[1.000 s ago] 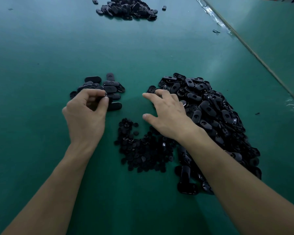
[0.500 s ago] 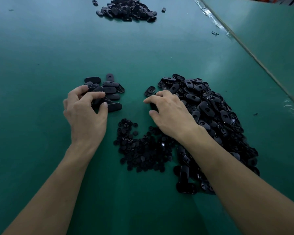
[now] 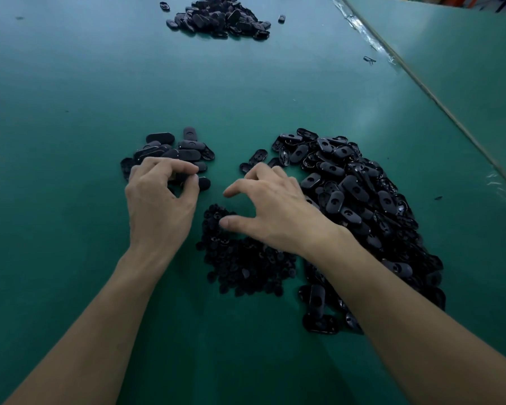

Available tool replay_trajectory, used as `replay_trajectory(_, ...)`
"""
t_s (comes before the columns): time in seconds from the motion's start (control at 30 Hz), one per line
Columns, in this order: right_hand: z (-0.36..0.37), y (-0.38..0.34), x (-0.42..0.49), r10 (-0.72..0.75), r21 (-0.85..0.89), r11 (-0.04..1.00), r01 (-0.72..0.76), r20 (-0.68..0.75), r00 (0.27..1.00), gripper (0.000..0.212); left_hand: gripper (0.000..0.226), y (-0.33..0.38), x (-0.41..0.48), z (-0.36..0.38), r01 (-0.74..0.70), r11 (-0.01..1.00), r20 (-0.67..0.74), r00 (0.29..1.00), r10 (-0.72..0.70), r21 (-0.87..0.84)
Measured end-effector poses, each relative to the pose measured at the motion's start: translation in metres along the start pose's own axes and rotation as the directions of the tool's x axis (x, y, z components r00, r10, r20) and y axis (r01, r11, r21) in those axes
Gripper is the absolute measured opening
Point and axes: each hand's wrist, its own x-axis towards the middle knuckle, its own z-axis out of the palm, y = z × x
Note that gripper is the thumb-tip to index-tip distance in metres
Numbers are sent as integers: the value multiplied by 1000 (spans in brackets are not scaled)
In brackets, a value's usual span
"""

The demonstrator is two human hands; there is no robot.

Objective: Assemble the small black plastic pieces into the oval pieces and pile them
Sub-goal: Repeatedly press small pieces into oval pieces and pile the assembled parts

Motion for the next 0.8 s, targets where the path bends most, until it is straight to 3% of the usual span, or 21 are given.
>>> replay_trajectory(0.17, 1, -6, 1, -13, 99, 995, -1, 139, 990, 48, 12, 0, 0, 1, 8, 999, 4, 1000, -8, -36)
replay_trajectory(0.33, 2, -5, 4, -14, 102, 995, 2, 117, 993, 28, 12, 1, -1, 0, 3, 998, 10, 1000, -2, -57)
replay_trajectory(0.5, 2, -6, 4, -8, 126, 992, -4, 95, 995, 24, 12, 0, 0, 0, -1, 998, 17, 1000, 2, -60)
replay_trajectory(0.67, 0, 0, 3, 96, 48, 995, -91, -140, 985, 32, 14, 1, -1, 0, -3, 997, 25, 1000, 5, -72)
replay_trajectory(0.8, -4, 7, 5, 191, -40, 980, -195, -79, 978, 54, 13, 2, -1, -1, 0, 998, 32, 999, 2, -70)
